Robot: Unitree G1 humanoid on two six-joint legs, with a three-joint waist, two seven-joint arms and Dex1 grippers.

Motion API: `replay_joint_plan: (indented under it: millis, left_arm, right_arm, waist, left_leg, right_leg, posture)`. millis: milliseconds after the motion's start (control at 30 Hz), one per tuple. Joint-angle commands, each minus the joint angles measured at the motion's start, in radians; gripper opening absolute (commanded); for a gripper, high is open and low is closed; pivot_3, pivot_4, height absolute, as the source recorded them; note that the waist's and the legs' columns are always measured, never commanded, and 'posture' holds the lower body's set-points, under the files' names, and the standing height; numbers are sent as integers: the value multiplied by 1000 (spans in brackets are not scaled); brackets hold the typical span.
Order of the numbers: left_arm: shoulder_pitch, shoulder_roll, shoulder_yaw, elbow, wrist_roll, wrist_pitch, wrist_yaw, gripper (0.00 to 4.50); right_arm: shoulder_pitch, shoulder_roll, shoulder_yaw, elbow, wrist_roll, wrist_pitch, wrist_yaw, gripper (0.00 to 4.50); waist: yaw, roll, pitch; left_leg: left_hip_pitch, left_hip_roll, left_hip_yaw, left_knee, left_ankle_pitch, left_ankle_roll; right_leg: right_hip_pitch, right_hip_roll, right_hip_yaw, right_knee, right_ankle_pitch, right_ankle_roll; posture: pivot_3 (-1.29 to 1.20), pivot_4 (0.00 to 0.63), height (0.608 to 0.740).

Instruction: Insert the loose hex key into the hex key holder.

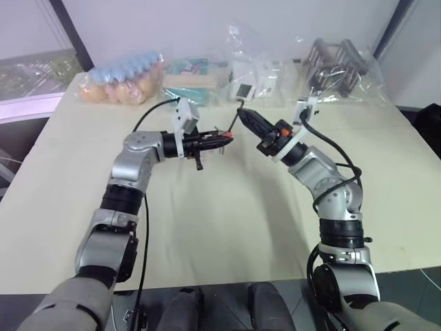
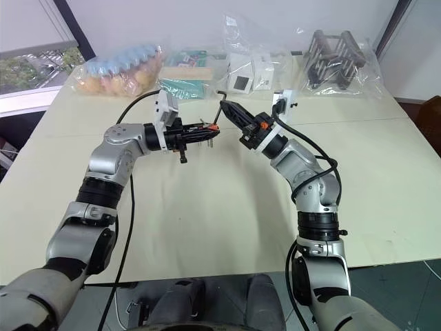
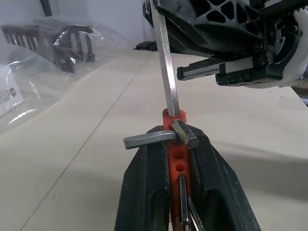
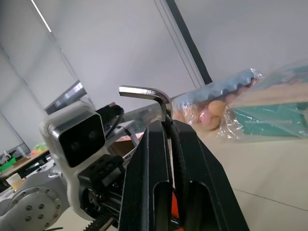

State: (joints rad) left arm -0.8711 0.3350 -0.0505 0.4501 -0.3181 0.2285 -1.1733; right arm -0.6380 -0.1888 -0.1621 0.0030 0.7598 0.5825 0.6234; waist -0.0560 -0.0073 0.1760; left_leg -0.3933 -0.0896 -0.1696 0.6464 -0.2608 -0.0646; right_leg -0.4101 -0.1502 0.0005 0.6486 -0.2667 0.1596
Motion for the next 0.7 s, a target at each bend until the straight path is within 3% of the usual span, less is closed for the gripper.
replay_joint_plan:
  millis: [33,700]
  left_arm:
    - [-10,6,26,-55,-28,-10,3,0]
    - [-24,-15,16,-56,-24,-17,9,0]
  right_arm:
    - [-11,-6,-7,-4,-3,-17,4,39]
    - [16,-24,72,-49,-22,7,74,39]
  waist:
    - [0,0,0]
    - [0,0,0]
  left_leg:
    - [0,0,0,0,0,0]
    - [0,0,0,0,0,0]
  right_leg:
    - [0,0,0,0,0,0]
    - [0,0,0,0,0,0]
  posture:
    - [0,150,740]
    - [0,150,740]
